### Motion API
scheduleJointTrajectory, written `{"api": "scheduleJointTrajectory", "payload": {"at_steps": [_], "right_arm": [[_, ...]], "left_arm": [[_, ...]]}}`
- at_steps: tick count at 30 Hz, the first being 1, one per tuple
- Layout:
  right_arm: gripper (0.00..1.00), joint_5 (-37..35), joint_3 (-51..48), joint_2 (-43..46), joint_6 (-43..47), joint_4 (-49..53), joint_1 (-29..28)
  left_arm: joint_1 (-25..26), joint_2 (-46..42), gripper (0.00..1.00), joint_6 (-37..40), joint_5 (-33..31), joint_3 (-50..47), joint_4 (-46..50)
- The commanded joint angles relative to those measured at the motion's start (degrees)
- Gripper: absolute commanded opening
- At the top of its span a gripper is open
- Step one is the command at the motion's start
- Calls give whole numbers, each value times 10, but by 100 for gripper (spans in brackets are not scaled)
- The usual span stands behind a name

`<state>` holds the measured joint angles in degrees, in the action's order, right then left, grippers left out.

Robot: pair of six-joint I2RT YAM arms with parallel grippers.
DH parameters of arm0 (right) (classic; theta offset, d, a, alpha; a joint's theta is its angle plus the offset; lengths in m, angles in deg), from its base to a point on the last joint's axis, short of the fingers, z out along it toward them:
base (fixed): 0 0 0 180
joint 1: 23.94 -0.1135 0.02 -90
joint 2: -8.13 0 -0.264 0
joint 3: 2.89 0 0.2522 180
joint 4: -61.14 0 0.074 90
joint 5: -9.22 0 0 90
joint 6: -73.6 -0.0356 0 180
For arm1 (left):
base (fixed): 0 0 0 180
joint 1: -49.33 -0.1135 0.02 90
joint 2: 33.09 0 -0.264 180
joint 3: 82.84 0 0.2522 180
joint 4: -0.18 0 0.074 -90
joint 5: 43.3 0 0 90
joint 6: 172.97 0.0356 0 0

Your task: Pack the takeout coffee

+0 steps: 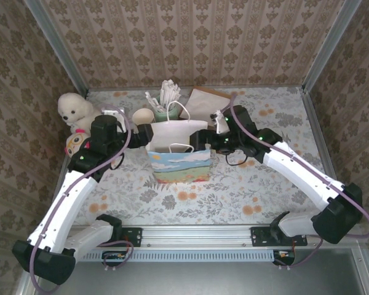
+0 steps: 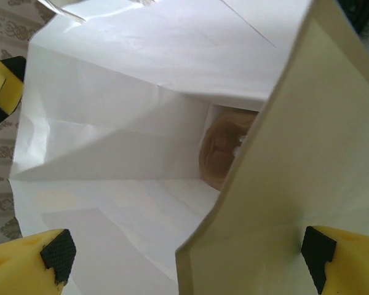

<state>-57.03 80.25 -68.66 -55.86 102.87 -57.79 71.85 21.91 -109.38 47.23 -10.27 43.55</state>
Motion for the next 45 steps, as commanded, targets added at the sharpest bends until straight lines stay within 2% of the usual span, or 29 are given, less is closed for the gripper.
{"api": "scheduleJointTrajectory", "payload": {"at_steps": [1,3,6,10,13,18,23,27,32,35,38,42,45], "right_arm": [[99,-54,32,-5,-3,1,-2],[100,-84,50,3,21,39,0],[100,-113,62,34,67,82,27],[100,-84,38,60,109,69,100],[100,-109,24,41,115,52,155],[98,-180,54,-78,91,17,207],[87,-177,177,-248,95,52,217],[83,-125,250,-334,190,72,196],[79,-102,306,-400,415,107,191],[70,-89,327,-430,531,132,191],[64,-74,356,-464,594,159,190],[61,-86,385,-494,648,167,184],[55,-99,408,-515,686,183,174]], "left_arm": [[-7,-9,100,-51,-57,6,-12],[-16,-4,100,-57,-58,13,-2],[-47,8,100,-57,-13,26,15],[-70,6,100,-65,-11,29,25],[-76,-4,100,-85,-30,13,13],[-81,-3,100,-123,-70,-10,11],[-84,8,100,-160,-86,-25,5],[-85,27,100,-175,-82,-23,8],[-86,45,100,-179,-82,-16,9],[-85,51,100,-181,-81,-14,11],[-86,55,100,-185,-81,-13,12],[-86,57,100,-186,-84,-9,15],[-85,58,100,-183,-89,-5,22]]}}
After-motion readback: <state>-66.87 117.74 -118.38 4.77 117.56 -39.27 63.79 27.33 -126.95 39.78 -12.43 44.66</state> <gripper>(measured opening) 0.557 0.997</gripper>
